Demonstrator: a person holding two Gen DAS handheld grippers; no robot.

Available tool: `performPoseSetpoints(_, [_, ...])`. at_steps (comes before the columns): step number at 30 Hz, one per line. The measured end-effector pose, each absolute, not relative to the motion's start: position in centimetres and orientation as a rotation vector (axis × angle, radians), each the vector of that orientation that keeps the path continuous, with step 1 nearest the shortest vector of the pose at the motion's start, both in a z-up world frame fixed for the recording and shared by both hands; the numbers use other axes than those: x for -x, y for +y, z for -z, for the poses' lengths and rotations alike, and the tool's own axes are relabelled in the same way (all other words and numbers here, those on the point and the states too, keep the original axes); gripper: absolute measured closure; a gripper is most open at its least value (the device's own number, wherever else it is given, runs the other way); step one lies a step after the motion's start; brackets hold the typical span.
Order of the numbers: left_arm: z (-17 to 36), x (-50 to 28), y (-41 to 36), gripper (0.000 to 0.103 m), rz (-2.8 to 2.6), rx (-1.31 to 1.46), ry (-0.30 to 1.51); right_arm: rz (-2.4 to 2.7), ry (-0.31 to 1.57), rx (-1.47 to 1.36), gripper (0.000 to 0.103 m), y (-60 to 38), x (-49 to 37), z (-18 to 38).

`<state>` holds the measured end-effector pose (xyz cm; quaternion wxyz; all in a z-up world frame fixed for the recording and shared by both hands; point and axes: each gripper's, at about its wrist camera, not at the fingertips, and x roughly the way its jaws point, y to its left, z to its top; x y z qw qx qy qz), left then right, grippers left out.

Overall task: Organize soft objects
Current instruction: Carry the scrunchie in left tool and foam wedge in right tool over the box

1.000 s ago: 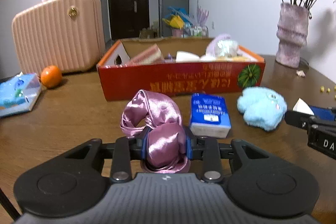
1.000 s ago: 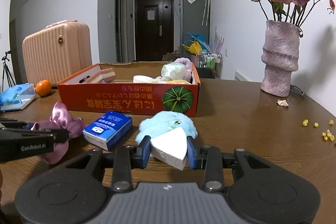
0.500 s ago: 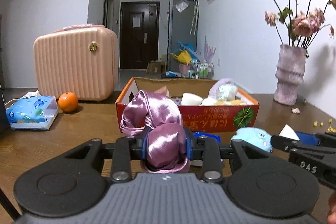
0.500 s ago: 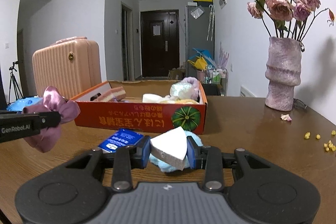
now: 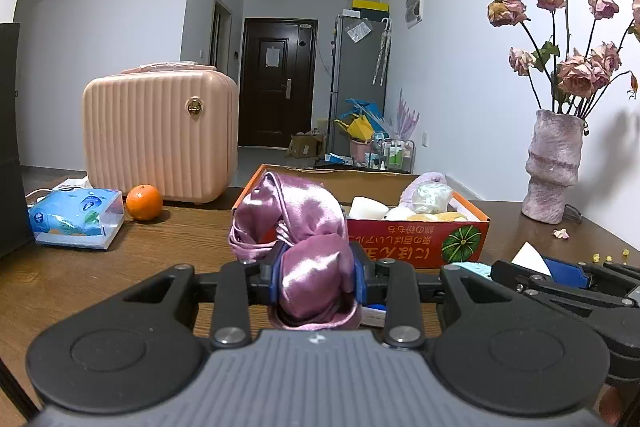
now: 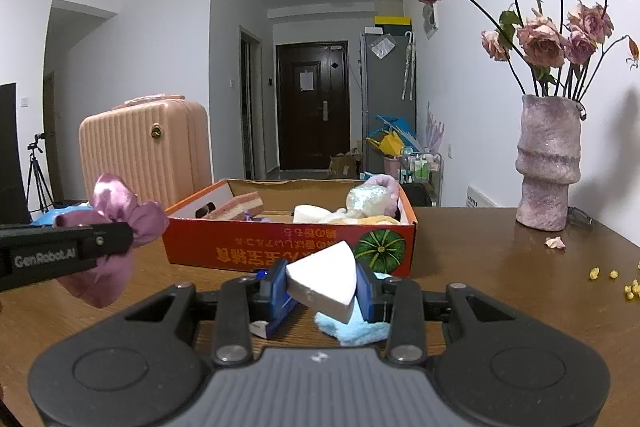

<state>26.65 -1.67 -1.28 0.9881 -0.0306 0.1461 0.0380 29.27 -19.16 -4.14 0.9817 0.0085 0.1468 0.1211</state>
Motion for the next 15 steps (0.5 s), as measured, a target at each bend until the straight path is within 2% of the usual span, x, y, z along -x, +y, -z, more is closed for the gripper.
performPoseSetpoints(15, [1.0,-29.0,-1.5,0.07,-0.081,0.06,0.288,-0.246,0.246,-0.008,0.068,-17.8,-30.7,3.9])
